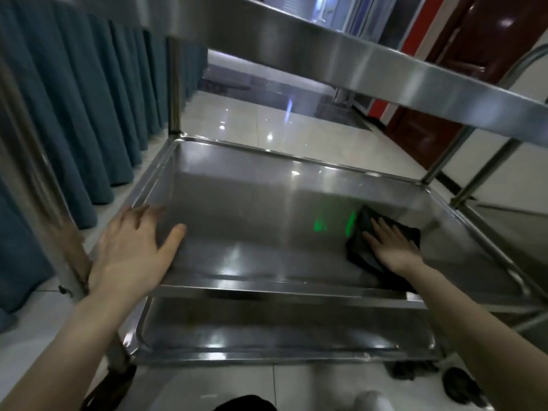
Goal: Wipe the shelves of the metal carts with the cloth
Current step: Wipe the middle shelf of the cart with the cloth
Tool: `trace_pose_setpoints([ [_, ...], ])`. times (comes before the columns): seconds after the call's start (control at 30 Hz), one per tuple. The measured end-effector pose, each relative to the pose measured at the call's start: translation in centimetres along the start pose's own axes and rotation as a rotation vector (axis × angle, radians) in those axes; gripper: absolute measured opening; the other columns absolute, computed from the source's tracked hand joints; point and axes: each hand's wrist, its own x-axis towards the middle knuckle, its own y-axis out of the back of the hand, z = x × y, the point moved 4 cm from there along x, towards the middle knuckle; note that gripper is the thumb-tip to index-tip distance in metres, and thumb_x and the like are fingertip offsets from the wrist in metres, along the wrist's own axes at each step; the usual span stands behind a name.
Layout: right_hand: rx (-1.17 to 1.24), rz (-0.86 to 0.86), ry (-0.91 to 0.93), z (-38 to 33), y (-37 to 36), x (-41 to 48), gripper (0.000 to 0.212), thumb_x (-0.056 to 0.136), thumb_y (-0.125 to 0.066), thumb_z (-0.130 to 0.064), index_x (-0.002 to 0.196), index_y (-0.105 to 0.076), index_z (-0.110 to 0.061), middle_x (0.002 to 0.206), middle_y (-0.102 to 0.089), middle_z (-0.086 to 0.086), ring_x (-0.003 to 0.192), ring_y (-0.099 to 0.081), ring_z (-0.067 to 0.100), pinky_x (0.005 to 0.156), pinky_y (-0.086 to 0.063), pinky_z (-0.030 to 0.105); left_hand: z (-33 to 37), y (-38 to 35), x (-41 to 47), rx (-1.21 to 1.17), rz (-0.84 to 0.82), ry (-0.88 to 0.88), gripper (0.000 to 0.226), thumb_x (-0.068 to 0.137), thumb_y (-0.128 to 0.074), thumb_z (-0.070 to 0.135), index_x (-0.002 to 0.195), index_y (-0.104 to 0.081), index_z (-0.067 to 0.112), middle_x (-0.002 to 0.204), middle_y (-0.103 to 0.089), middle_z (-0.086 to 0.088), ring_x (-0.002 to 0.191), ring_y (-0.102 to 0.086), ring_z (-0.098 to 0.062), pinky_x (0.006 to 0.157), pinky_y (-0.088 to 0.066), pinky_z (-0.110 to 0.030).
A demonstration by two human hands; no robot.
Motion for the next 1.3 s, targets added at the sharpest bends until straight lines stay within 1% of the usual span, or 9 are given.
trace_pose_setpoints([
  [0.23,-0.022,0.022,0.639,-13.8,-1.6,-5.4,0.070,0.090,-0.019,-0.074,0.153,-0.007,-0.046,0.161,0.000,-0.023,0.150,0.001,0.010,0.121,-0.004,0.043,0.5,0.4,-0.5,-0.032,0.040,-0.016,0.069,0.092,-0.030,0.068,0.135,-0.051,0.019,0.136,-0.052,-0.019,0.132,-0.038,-0.037,0.108,-0.035,-0.053],
  [0.43,0.048,0.012,0.919,-12.0,-1.4,-10.0,0.073,0.086,-0.012,-0.074,0.152,-0.015,-0.044,0.159,-0.006,-0.026,0.149,0.001,0.004,0.122,-0.001,0.036,1.1,0.2,-2.9,-0.116,0.337,-0.087,0.048,0.095,-0.038,0.050,0.123,-0.058,0.017,0.119,-0.061,-0.015,0.115,-0.050,-0.033,0.091,-0.045,-0.051],
  [0.6,0.089,0.288,1.062,-9.3,-1.6,-13.4,0.046,0.099,-0.043,-0.046,0.143,-0.045,-0.032,0.150,-0.040,-0.019,0.143,-0.031,0.008,0.117,-0.027,0.033,2.7,-2.8,-7.7,-0.232,0.601,-0.288,0.032,0.096,-0.048,0.027,0.127,-0.053,0.021,0.125,-0.056,0.009,0.119,-0.049,-0.028,0.101,-0.037,-0.038],
  [0.73,0.238,0.464,1.205,-8.5,-2.1,-15.2,0.041,0.098,-0.051,-0.039,0.133,-0.060,-0.019,0.134,-0.061,-0.009,0.132,-0.050,0.014,0.104,-0.045,0.035,2.6,-6.4,-13.1,-0.270,0.721,-0.402,0.033,0.094,-0.053,0.013,0.123,-0.053,-0.001,0.129,-0.051,-0.014,0.126,-0.045,-0.019,0.106,-0.039,-0.040],
  [0.87,0.037,0.674,1.407,-8.8,-5.8,-17.0,0.035,0.100,-0.050,-0.033,0.129,-0.063,-0.019,0.143,-0.052,-0.006,0.140,-0.040,0.024,0.114,-0.034,0.045,0.5,-10.2,-17.0,-0.280,0.536,-0.256,0.034,0.095,-0.049,0.020,0.123,-0.054,0.003,0.127,-0.051,-0.011,0.120,-0.043,-0.006,0.101,-0.037,-0.019],
  [0.97,0.012,0.677,1.515,-8.5,-10.2,-16.9,0.032,0.100,-0.055,-0.032,0.128,-0.064,-0.019,0.143,-0.053,-0.002,0.139,-0.041,0.024,0.115,-0.031,0.045,-0.8,-13.2,-19.4,-0.276,0.416,-0.158,0.029,0.098,-0.047,0.026,0.124,-0.053,0.014,0.123,-0.044,0.017,0.103,-0.048,-0.009,0.088,-0.039,-0.015],
  [1.03,0.041,0.554,1.492,-8.4,-13.5,-15.4,0.032,0.100,-0.053,-0.033,0.125,-0.065,-0.018,0.139,-0.057,-0.001,0.135,-0.046,0.023,0.115,-0.033,0.042,-1.2,-15.5,-20.4,-0.248,0.329,-0.130,0.025,0.098,-0.047,0.025,0.123,-0.051,0.022,0.120,-0.043,0.019,0.096,-0.050,-0.011,0.085,-0.040,-0.024],
  [1.17,0.121,-0.096,1.041,-7.9,-21.7,-10.7,0.039,0.102,-0.043,-0.037,0.138,-0.052,-0.022,0.134,-0.060,0.003,0.127,-0.052,0.023,0.104,-0.036,0.032,-1.7,-20.7,-21.1,-0.171,0.050,-0.073,0.031,0.094,-0.059,0.019,0.125,-0.054,0.016,0.121,-0.051,0.001,0.106,-0.055,-0.020,0.086,-0.040,-0.023],
  [1.3,0.400,-0.152,0.910,-5.5,-25.9,-9.4,0.032,0.102,-0.049,-0.031,0.132,-0.056,-0.021,0.116,-0.069,0.001,0.104,-0.064,0.022,0.081,-0.047,0.034,-1.5,-23.9,-20.9,-0.047,-0.132,-0.176,0.036,0.095,-0.049,0.033,0.128,-0.054,0.019,0.122,-0.052,0.001,0.113,-0.052,-0.021,0.092,-0.046,-0.040],
])
